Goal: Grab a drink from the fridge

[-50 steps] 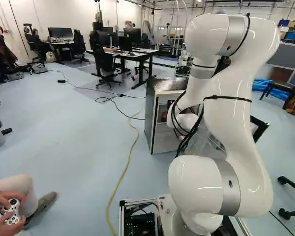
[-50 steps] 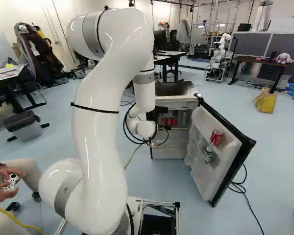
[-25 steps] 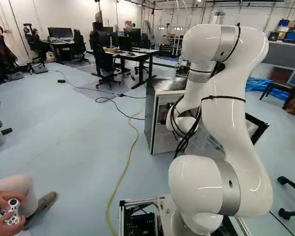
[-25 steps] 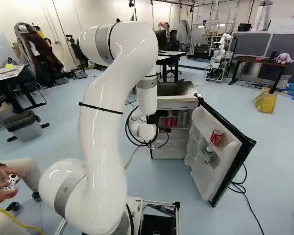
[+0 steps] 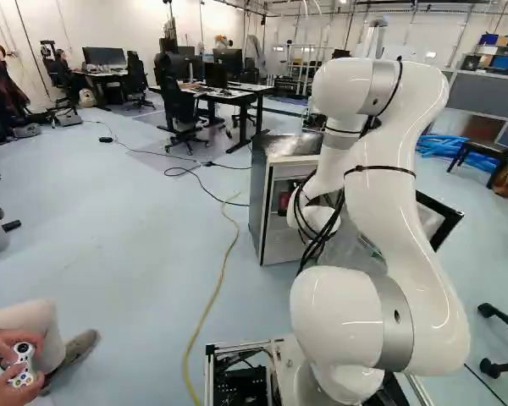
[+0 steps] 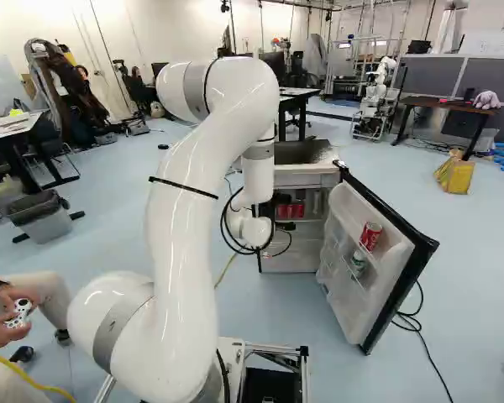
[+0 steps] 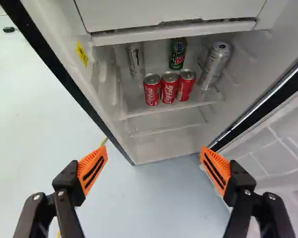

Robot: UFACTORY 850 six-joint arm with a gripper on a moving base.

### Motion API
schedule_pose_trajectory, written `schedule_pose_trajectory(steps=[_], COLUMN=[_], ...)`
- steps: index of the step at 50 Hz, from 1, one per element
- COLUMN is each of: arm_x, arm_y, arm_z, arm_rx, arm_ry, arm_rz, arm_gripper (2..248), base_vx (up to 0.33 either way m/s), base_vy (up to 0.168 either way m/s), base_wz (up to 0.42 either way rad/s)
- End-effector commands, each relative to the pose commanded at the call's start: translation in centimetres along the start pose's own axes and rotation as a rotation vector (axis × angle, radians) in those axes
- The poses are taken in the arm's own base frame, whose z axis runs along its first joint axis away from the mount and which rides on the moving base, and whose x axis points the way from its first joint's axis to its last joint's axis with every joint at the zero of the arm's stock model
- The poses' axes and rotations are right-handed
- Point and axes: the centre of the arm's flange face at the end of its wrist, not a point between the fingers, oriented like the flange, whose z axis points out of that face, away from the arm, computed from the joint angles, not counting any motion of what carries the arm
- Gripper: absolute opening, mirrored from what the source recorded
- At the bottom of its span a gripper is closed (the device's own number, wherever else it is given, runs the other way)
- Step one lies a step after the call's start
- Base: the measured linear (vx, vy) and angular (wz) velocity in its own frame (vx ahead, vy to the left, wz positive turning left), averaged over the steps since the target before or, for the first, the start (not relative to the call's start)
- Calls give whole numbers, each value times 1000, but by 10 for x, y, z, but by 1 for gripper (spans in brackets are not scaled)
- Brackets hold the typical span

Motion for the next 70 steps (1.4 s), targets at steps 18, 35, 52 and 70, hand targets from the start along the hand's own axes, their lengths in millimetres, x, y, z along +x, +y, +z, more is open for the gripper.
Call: schedule_pose_trajectory(steps=[18,35,52,70], arm_x=[-8,-6,-6,-6], arm_y=[8,14,23,37], arm_z=[12,11,10,12], arm_rx=[4,12,16,20], arm_ry=[27,66,76,83], arm_rz=[4,2,2,2], arm_gripper=[247,247,247,247], base_vx=[0,0,0,0], base_vy=[0,0,0,0], base_wz=[0,0,0,0])
